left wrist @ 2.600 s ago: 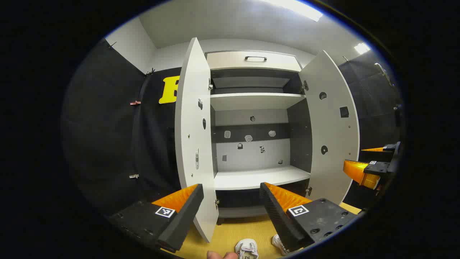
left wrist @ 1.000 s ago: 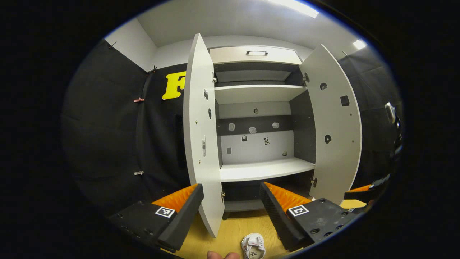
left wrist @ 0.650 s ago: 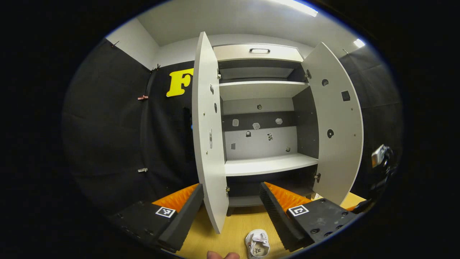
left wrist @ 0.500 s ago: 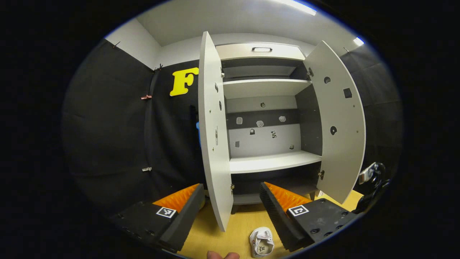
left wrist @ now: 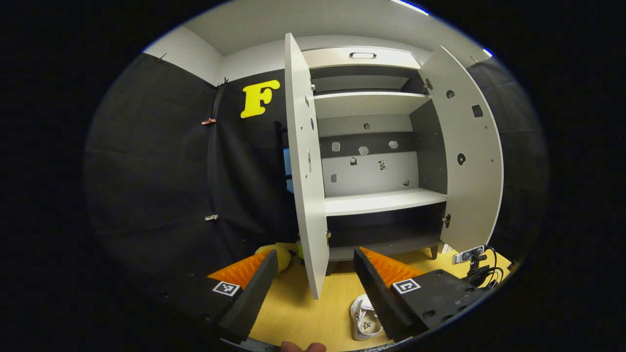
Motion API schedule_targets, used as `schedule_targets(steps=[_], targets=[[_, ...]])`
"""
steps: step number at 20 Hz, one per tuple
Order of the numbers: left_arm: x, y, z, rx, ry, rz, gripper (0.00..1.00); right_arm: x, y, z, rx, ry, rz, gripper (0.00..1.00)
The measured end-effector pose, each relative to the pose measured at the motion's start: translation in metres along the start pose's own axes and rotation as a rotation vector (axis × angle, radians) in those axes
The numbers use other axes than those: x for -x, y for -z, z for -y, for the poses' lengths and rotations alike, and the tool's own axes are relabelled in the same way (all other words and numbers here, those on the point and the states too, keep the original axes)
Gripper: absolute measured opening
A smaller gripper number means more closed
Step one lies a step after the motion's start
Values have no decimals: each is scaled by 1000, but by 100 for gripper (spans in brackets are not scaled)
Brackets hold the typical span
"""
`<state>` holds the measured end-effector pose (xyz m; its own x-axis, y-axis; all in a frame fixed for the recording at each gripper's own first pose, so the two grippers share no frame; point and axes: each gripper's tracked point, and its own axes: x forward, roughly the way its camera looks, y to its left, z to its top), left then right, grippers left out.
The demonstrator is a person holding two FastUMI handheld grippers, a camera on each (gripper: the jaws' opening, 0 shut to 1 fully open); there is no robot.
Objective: Grab one shoe with the right hand and put it into the shoe cabinet, grab the other shoe with the left hand and put it into the shoe cabinet; then close the right door with the right hand and the left door with the left hand.
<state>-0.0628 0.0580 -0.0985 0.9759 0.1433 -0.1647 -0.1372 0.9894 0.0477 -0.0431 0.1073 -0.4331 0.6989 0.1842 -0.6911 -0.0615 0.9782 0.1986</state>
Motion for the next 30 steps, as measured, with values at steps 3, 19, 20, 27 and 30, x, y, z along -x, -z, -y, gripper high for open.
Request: schedule_targets(steps=[3, 19, 20, 27, 30], targets=[[3, 11, -6, -6, -20, -19, 97, -25, -4, -4, -5, 4, 29, 51], [-3, 27, -26, -26, -73, -61, 97, -33, -41, 7, 7, -9, 99, 7], [-5, 23, -24, -25, -67, -52, 97, -25, -50, 8, 5, -14, 114, 6], [-20, 7, -8, -4, -17, -23, 97, 46, -143, -4, 30, -69, 195, 7], [-27, 1, 1, 18, 8, -19, 97, 73, -195, -13, 22, -75, 230, 6]])
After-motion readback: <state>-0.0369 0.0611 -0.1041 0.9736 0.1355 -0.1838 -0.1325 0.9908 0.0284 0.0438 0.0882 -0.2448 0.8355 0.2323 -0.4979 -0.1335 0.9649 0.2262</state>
